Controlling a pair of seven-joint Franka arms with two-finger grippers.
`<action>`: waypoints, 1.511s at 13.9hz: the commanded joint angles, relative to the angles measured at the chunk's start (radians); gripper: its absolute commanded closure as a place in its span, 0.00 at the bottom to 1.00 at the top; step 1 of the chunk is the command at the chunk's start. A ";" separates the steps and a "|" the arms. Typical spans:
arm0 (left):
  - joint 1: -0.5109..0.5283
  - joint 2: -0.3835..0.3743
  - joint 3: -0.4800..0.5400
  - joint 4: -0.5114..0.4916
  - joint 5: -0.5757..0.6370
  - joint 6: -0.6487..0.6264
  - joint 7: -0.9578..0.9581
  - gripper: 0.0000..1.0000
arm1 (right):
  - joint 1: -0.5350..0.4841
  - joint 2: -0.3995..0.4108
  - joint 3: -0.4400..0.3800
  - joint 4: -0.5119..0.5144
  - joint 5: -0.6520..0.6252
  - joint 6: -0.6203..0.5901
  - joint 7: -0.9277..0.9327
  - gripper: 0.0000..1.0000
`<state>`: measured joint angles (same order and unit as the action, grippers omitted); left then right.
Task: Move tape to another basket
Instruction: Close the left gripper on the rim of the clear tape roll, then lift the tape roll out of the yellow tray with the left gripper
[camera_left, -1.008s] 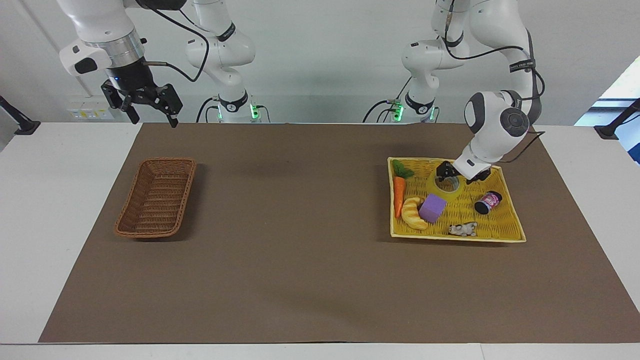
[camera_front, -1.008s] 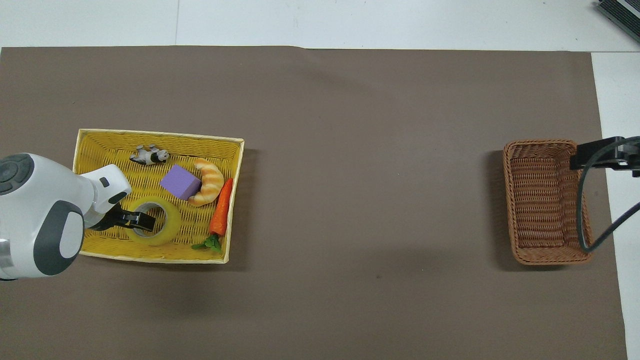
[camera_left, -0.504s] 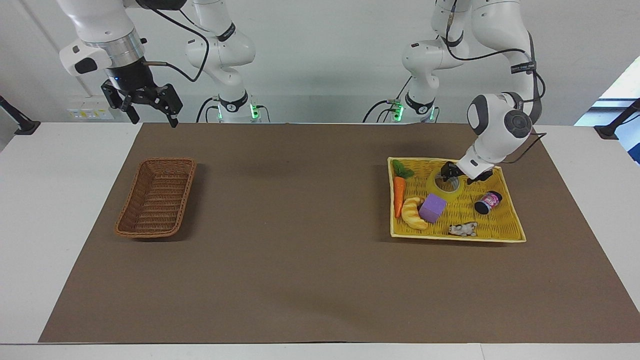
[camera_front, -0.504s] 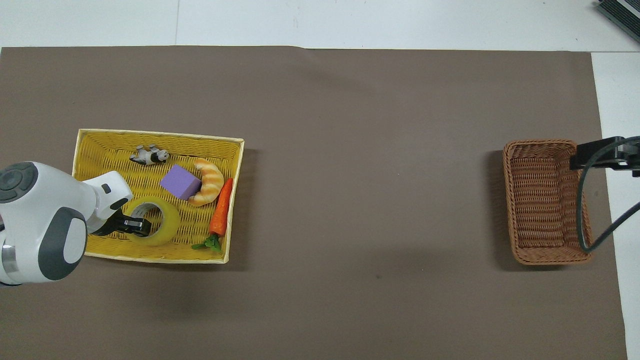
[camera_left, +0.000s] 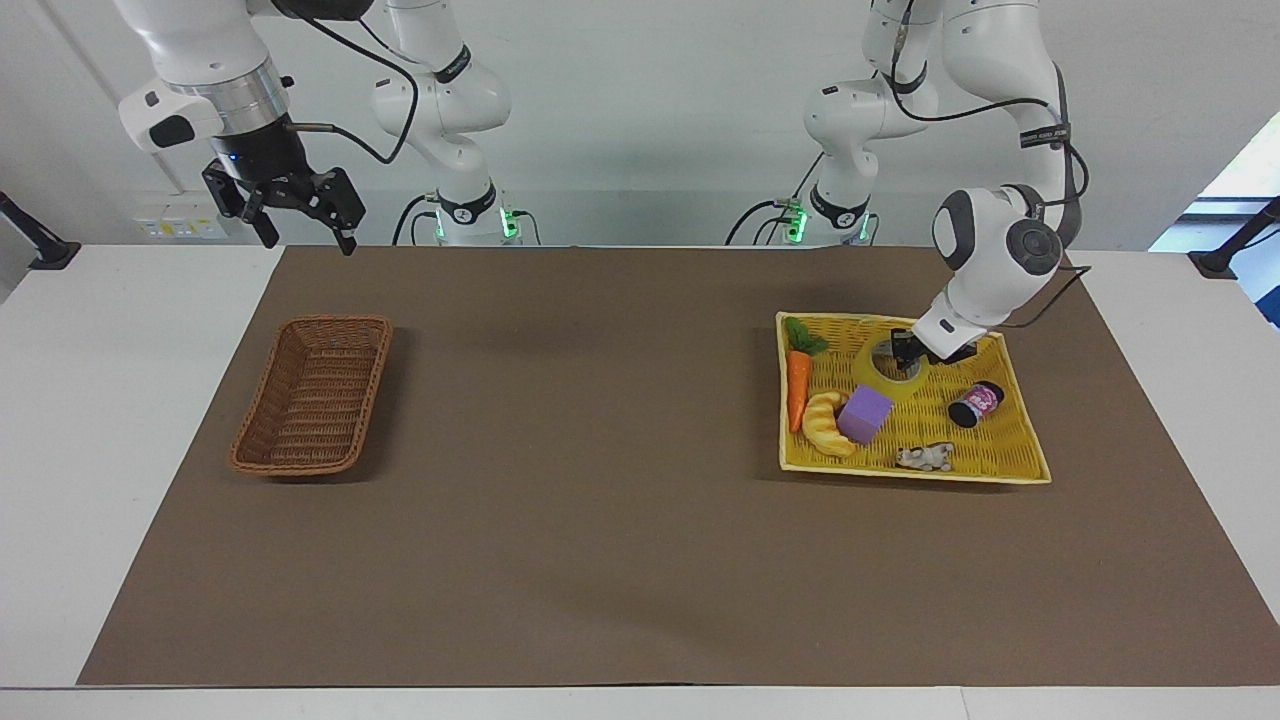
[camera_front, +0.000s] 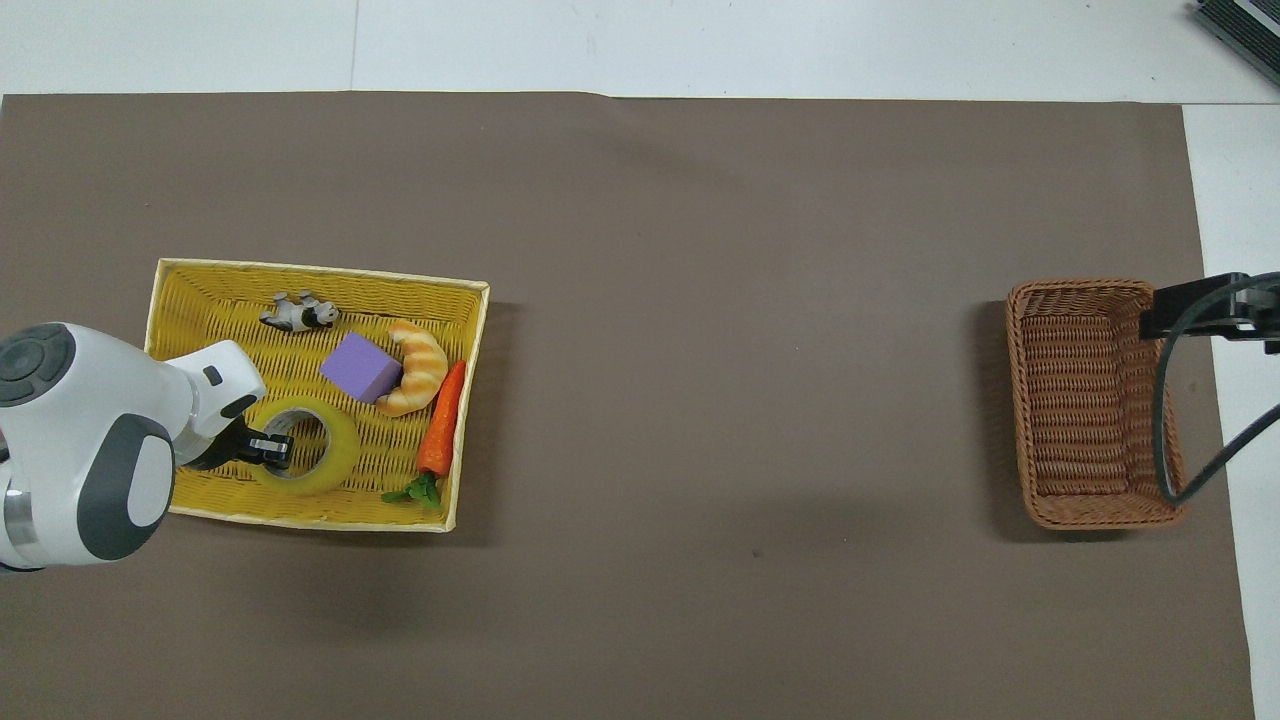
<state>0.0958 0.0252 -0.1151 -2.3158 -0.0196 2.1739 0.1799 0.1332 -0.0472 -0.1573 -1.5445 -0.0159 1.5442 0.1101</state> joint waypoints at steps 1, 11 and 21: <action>-0.002 -0.018 0.000 -0.013 -0.010 -0.002 0.018 0.84 | -0.015 0.003 0.005 0.004 0.016 0.002 -0.012 0.00; -0.008 -0.024 0.000 0.231 -0.011 -0.276 0.003 0.97 | -0.015 0.003 0.005 0.004 0.016 0.002 -0.012 0.00; -0.004 -0.013 0.002 0.562 -0.011 -0.506 -0.227 1.00 | -0.015 0.003 0.005 0.004 0.016 0.002 -0.012 0.00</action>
<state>0.0957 0.0045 -0.1166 -1.8169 -0.0208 1.7094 0.0478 0.1332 -0.0472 -0.1573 -1.5445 -0.0159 1.5442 0.1101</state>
